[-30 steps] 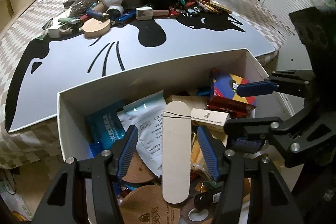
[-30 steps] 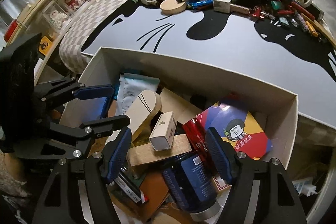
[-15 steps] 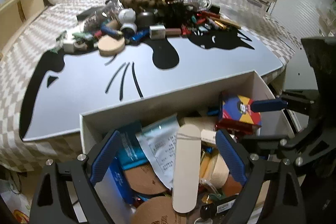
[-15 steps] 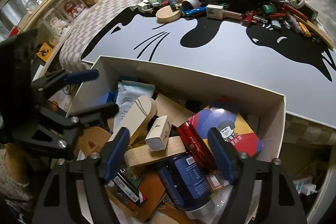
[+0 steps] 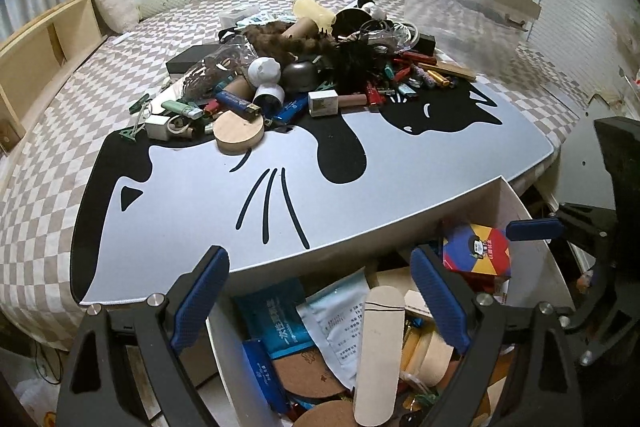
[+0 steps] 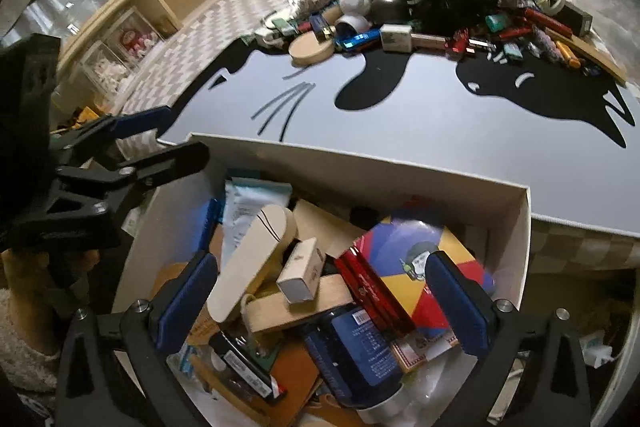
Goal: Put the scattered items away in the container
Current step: 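Move both grippers back over the heap of items on the mat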
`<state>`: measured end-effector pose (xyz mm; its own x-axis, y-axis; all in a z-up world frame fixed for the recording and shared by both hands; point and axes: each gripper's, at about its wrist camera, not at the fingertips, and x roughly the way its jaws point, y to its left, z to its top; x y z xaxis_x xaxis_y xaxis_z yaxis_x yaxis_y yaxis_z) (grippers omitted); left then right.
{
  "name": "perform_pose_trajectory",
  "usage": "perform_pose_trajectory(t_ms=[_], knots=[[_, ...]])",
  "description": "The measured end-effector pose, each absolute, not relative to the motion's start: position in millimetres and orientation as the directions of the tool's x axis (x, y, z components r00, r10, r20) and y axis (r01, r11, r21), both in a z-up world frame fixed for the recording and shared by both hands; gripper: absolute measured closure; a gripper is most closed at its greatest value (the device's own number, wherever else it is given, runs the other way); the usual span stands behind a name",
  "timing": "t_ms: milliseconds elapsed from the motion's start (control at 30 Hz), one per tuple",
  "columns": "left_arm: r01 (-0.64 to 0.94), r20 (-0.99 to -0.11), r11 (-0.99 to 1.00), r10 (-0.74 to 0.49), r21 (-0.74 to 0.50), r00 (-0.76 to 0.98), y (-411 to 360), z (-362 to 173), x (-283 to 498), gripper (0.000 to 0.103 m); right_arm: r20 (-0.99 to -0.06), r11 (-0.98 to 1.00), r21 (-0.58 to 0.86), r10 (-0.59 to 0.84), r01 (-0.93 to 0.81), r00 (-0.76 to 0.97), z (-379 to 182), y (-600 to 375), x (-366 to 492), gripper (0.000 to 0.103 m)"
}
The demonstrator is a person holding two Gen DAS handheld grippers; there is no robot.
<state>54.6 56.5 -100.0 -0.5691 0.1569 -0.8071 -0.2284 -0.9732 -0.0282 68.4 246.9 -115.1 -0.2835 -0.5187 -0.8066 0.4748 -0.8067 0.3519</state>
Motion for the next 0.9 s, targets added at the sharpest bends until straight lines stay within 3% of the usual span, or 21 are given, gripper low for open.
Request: perform_pose_trajectory(t_ms=[100, 433, 667, 900], knots=[[-0.226, -0.808, -0.974, 0.161, -0.035, -0.566, 56.0, -97.9, 49.0, 0.001, -0.776, -0.794, 0.371, -0.550, 0.482, -0.309, -107.9, 249.1, 69.4, 0.000], [-0.262, -0.758, -0.964, 0.196, -0.035, -0.622, 47.5, -71.3, 25.0, 0.001, -0.704, -0.799, 0.426, -0.588, 0.424, -0.399, -84.7, 271.8, 51.9, 0.000], [-0.273, -0.730, -0.961, 0.222, -0.050, -0.646, 46.4, -55.6, 3.7, 0.000, -0.698, -0.863, 0.369, -0.502, 0.344, -0.510, -59.3, 301.1, 22.4, 0.000], [-0.198, -0.707, -0.980, 0.145, -0.007, -0.692, 37.2, -51.0, -28.5, 0.000, -0.708, -0.917, 0.270, -0.395, 0.293, -0.585, -45.3, 322.1, -14.3, 0.000]])
